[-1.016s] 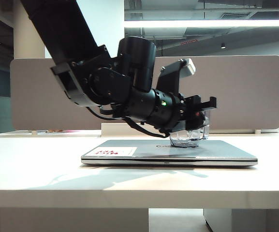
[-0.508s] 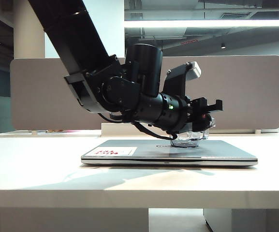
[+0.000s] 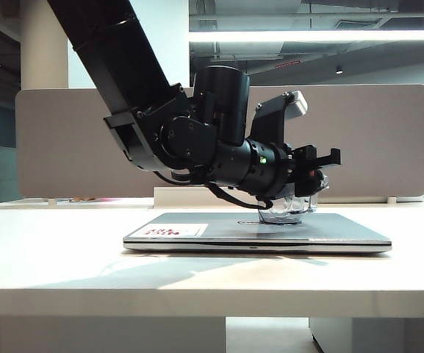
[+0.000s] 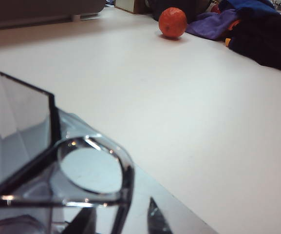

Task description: Pick up the water cup and place it on the left side of the laptop.

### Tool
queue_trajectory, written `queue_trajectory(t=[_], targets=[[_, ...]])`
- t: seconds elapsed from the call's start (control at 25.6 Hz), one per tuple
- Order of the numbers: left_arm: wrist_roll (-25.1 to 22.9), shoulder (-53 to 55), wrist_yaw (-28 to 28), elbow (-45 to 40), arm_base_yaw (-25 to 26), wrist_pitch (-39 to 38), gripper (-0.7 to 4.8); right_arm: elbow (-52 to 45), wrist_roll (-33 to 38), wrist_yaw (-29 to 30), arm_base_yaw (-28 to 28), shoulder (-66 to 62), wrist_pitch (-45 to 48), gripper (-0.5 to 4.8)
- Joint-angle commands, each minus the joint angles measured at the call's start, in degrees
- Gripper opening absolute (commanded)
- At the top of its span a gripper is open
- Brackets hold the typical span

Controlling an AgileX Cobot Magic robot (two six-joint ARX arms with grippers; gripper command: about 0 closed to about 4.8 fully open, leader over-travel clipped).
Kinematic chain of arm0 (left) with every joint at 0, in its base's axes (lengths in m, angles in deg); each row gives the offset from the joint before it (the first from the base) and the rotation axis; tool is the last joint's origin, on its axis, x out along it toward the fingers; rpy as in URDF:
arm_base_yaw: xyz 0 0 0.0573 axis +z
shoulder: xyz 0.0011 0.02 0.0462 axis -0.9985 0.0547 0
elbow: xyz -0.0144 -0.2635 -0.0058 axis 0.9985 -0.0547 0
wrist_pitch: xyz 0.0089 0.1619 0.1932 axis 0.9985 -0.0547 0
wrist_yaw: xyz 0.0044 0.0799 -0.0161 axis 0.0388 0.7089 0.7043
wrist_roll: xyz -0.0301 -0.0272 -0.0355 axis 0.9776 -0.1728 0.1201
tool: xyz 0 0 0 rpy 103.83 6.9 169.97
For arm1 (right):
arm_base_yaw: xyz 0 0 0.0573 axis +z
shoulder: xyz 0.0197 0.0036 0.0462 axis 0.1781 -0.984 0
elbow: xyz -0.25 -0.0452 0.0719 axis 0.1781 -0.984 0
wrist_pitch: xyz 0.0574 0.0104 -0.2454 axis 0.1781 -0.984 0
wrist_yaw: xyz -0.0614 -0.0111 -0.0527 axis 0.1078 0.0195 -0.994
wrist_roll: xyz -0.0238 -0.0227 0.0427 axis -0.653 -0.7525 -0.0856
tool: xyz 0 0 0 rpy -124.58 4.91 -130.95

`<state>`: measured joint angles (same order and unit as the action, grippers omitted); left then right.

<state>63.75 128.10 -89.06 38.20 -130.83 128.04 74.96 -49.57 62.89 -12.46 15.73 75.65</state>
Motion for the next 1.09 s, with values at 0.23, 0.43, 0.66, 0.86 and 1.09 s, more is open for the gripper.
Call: queue_trajectory(t=[0.23,0.43,0.66,0.86,1.09], targets=[[0.1,-0.2,0.0,0.3,-0.2,1.1,0.79,-0.3,0.0,0.3,0.0,0.1,0.4,-0.06],[0.1,-0.2,0.0,0.3,-0.2,1.2,0.48,-0.3,0.0,0.3,0.0,0.1,0.4,-0.06],[0.0,-0.2,0.2,0.3,-0.2,1.2,0.24,-0.3,0.0,0.3,0.0,0.1,0.4,-0.06],[0.0,-0.2,0.1,0.3,-0.2,1.4,-0.06,-0.3,0.0,0.3,0.0,0.1,0.4,-0.06],[-1.0,-2.6,-2.0,0.3,-0.1,-2.0,-0.06,-0.3,0.0,0.3,0.0,0.1,0.4,-0.06]])
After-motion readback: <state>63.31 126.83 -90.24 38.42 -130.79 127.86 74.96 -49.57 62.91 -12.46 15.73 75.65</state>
